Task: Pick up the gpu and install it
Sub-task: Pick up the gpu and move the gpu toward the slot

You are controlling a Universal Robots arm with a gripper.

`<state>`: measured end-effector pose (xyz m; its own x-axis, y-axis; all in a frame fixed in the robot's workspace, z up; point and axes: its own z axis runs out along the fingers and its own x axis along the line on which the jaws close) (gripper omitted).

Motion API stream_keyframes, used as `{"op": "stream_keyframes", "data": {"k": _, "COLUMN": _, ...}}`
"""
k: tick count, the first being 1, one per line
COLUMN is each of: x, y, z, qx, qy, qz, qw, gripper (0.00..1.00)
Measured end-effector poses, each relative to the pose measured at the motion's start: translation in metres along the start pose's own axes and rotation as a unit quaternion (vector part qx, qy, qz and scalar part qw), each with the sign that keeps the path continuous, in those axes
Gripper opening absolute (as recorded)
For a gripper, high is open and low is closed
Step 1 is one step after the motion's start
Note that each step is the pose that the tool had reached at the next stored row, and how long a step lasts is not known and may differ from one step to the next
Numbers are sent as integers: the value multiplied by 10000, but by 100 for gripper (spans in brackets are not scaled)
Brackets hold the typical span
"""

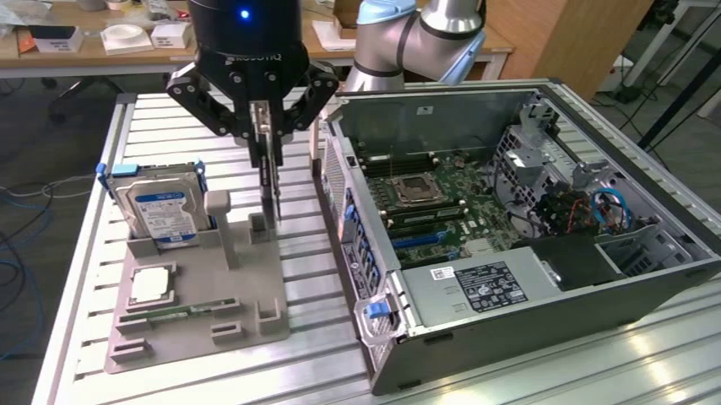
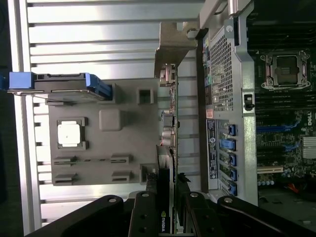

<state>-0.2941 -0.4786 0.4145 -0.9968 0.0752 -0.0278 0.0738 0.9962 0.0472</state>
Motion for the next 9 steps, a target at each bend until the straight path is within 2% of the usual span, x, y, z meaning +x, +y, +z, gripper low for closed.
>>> {"op": "stream_keyframes", "data": {"k": 9, "x": -48, "y": 4, "z": 1, "qx": 0, "qy": 0, "qz": 0, "qw": 10000, "gripper": 26}}
